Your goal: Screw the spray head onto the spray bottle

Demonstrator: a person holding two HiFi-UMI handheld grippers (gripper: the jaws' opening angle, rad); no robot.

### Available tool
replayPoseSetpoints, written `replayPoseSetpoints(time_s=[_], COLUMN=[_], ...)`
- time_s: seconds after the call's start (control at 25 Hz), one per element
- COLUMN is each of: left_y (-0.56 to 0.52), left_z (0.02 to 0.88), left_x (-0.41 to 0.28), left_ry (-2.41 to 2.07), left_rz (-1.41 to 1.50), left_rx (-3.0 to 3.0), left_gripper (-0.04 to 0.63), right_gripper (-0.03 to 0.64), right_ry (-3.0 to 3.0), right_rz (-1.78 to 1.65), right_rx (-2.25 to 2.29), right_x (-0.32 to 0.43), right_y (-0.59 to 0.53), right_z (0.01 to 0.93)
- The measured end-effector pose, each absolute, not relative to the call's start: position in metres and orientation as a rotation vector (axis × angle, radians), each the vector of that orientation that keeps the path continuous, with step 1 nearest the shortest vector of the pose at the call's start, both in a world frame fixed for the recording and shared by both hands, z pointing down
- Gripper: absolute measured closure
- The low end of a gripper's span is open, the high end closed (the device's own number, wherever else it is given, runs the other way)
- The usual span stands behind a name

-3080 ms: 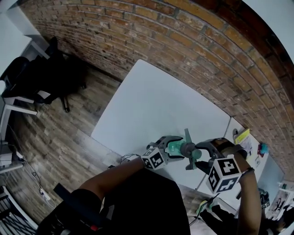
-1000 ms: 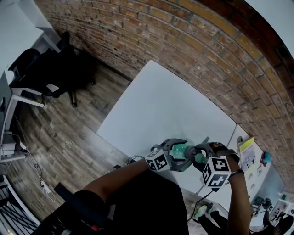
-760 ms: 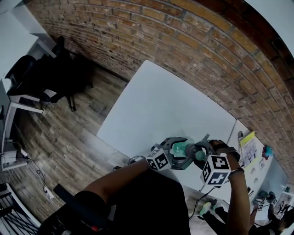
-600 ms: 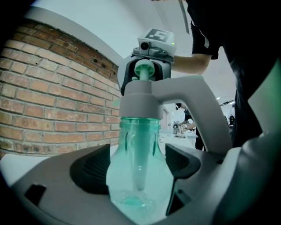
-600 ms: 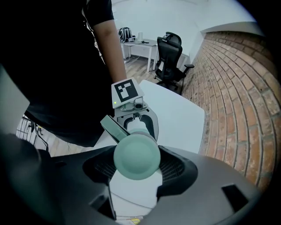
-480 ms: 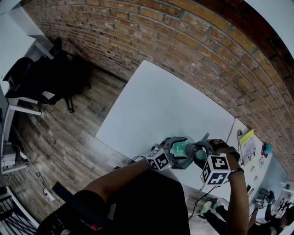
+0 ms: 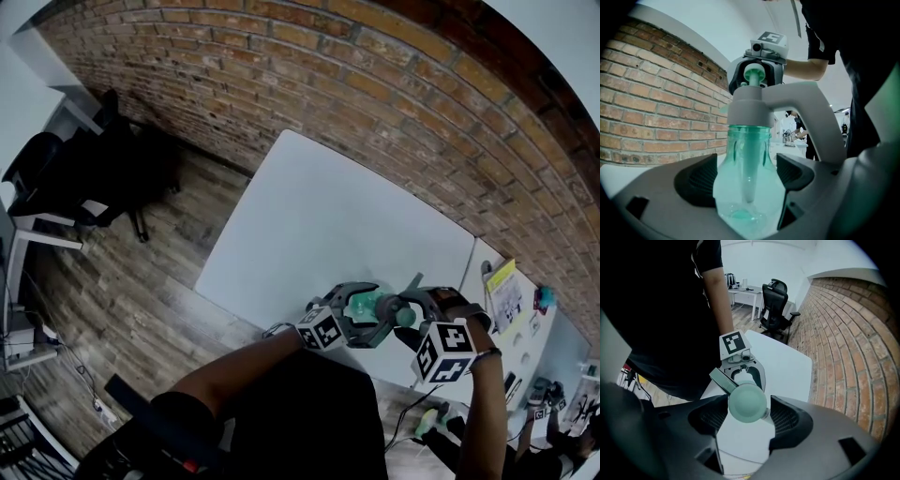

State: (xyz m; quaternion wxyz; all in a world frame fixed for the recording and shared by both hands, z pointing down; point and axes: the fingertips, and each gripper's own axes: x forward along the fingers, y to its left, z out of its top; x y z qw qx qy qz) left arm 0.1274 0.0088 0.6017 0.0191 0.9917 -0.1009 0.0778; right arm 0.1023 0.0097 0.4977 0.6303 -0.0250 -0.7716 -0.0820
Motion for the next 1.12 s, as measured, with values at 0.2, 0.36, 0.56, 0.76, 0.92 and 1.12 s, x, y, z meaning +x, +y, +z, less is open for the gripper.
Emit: replayPoseSetpoints(time_s=[0.2, 0.36, 0.56, 0.76, 0.92, 1.12], left_y=[0.006, 0.005, -0.004, -0.011, -0.018, -0.014], left_z=[0.601, 0.597, 0.591, 0.582, 0.55, 0.486], left_x=[0.126, 0.115, 0.081, 0.06, 0.046, 0.032], left_ry=[-0.295, -0.289, -0.373, -0.396, -0.499, -0.615], left_rz=[0.238, 0.232, 0.224, 0.22, 0.15, -0.012], left_rx=[3.075, 3.091, 3.066, 3.047, 2.963, 2.915], left_gripper=[0.219, 0.221, 0.221, 0.221, 0.222, 0.286], right_gripper=[0.35, 0.351, 0.351, 0.351, 0.351, 0.353], right_ry=[-1.834, -1.889, -2.132, -2.308, -2.453, -2.557], right_rz=[-0.169, -0.133, -0.028, 0.04, 0.054, 0.132], right_rx=[0.036, 0.146, 0.431, 0.697, 1.039, 1.398], right_x=[0.104, 0.109, 0.1, 0.101, 0.111, 0.121], right_y=[0.004, 0.008, 0.005, 0.014, 0.025, 0.041], right_z=[0.486, 0.474, 0.446, 0.436, 0.418, 0.403])
